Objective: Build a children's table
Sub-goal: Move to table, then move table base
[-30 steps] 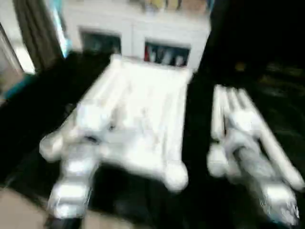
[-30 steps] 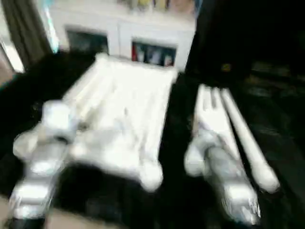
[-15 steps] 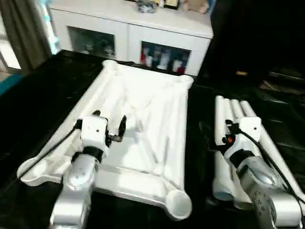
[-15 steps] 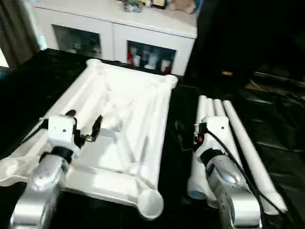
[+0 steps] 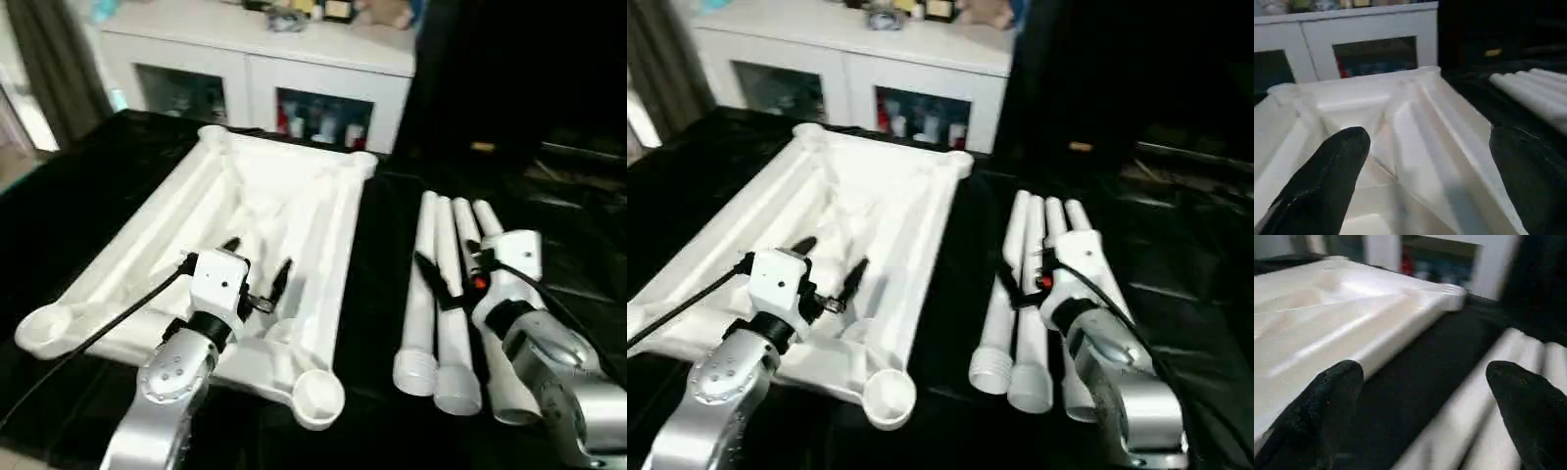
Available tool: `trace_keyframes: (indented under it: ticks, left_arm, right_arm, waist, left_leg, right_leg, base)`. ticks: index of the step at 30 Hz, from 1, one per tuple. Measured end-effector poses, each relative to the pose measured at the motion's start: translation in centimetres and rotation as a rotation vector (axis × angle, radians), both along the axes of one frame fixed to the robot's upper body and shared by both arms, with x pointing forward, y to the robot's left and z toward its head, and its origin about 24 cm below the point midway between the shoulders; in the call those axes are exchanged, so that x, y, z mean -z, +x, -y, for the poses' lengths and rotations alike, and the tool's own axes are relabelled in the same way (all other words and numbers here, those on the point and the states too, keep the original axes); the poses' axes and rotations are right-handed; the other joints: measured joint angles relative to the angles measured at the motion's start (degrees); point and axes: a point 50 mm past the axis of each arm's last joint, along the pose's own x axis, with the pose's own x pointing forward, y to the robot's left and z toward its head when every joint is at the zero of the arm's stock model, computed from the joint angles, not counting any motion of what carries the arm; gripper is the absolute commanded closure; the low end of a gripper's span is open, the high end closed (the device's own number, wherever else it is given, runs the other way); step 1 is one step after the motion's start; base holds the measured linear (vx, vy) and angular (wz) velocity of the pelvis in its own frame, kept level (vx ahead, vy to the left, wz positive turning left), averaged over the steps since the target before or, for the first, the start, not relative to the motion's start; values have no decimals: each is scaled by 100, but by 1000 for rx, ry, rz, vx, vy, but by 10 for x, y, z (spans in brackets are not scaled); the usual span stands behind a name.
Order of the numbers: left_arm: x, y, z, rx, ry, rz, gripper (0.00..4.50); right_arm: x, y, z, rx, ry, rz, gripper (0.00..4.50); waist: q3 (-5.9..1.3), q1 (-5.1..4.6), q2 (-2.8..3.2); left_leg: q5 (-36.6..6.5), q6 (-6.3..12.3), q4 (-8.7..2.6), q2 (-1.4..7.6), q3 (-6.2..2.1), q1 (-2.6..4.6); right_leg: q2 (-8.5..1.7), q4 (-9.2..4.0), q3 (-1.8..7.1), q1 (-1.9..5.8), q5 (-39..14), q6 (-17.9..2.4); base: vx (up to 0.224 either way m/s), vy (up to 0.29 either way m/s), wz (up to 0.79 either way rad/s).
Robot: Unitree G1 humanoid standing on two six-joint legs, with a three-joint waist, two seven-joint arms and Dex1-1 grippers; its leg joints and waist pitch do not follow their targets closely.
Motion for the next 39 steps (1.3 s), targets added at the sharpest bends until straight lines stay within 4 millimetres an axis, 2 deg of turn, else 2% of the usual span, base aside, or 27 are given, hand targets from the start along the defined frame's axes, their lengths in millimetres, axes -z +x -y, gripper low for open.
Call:
trace_keyframes:
  ticks: [3, 5, 6, 7, 10, 12, 17, 18, 21, 26, 28, 29, 31, 39]
  left_arm:
    - [-2, -2, 0, 126, 54, -8, 3]
    - [-2, -3, -3, 202, 98, -20, 3]
    - [-4, -6, -2, 275, 95, -40, 3]
    - [-8, -12, -1, 384, 98, -73, 3]
    - [-19, -22, 1, 580, 99, -110, 3]
    - [-18, -32, -1, 751, 221, -180, 3]
    - [-9, -43, -7, 921, 313, -306, 3]
    - [-9, -45, -9, 956, 341, -321, 31]
    - [-8, -41, -16, 977, 450, -304, 52]
    - [7, -37, -28, 962, 543, -349, 82]
    - [11, -36, -32, 947, 549, -373, 85]
    - [12, -35, -33, 943, 548, -382, 118]
    - [12, -36, -33, 944, 544, -398, 125]
    - [12, -33, -33, 961, 543, -400, 191]
  right_arm:
    - [-5, -4, 3, -122, -10, -4, 1]
    - [-9, -6, 0, -177, 0, 7, 1]
    - [-10, -8, -2, -216, 3, 4, 1]
    - [-11, -10, -5, -274, -4, -7, 1]
    - [-18, -14, -8, -380, -9, -16, 1]
    - [-20, -21, -14, -542, -53, -56, 1]
    - [-19, -30, -18, -730, -126, -122, 1]
    - [-19, -31, -19, -758, -146, -131, 1]
    - [-19, -32, -16, -763, -186, -138, 1]
    - [-15, -38, -14, -774, -214, -164, 1]
    - [-9, -45, -16, -788, -211, -191, 1]
    - [-7, -47, -17, -795, -212, -199, 1]
    - [-3, -52, -19, -804, -215, -208, 1]
    - [-1, -63, -22, -873, -225, -206, 1]
  waist:
    - [4, 86, 11]
    - [4, 99, 11]
    - [4, 104, 8]
    - [9, 106, -19]
    - [5, 98, -59]
    - [10, 95, -65]
    - [20, 77, -51]
    - [22, 77, -49]
    - [25, 79, -41]
    - [27, 96, -37]
    - [27, 101, -36]
    - [29, 97, -31]
    - [27, 94, -20]
    - [24, 93, -3]
  left_leg:
    - [9, 3, 8, 2, 65, 4]
    - [25, 34, 7, 1, 110, 5]
    - [17, 48, 7, -2, 129, 2]
    - [15, 53, 2, -2, 142, -2]
    - [-1, 88, 8, -2, 161, -5]
    - [-3, 92, 5, -1, 164, -2]
    - [-5, 86, -3, 0, 172, 27]
    - [-5, 85, -4, 1, 172, 36]
    - [-5, 83, -3, 1, 173, 37]
    - [-3, 81, -1, 1, 174, 39]
    - [-3, 82, -1, 2, 174, 36]
    - [-4, 82, -1, 2, 174, 35]
    - [-5, 82, -3, 2, 174, 35]
    - [-3, 82, 0, 4, 174, 37]
  right_leg:
    - [-50, -7, 0, 19, 12, 3]
    - [-80, -15, 0, 28, 21, 18]
    - [-93, -29, 0, 30, 25, 27]
    - [-102, -32, 1, 30, 24, 29]
    - [-107, -50, 6, 36, 37, 10]
    - [-106, -58, 7, 40, 36, 14]
    - [-106, -68, 12, 64, 27, 44]
    - [-106, -68, 12, 75, 27, 44]
    - [-106, -70, 12, 88, 27, 46]
    - [-108, -73, 12, 87, 30, 50]
    - [-108, -73, 12, 87, 30, 50]
    - [-108, -73, 12, 86, 30, 50]
    - [-108, -75, 12, 85, 30, 50]
    - [-107, -75, 12, 89, 31, 49]
  base:
    - [0, 0, 0]
    - [0, 0, 0]
    - [0, 0, 0]
    - [0, 0, 0]
    - [0, 0, 0]
    - [0, 0, 0]
    - [0, 0, 0]
    - [0, 0, 0]
    - [0, 0, 0]
    - [0, 0, 0]
    - [0, 0, 0]
    - [0, 0, 0]
    - [0, 0, 0]
    - [0, 0, 0]
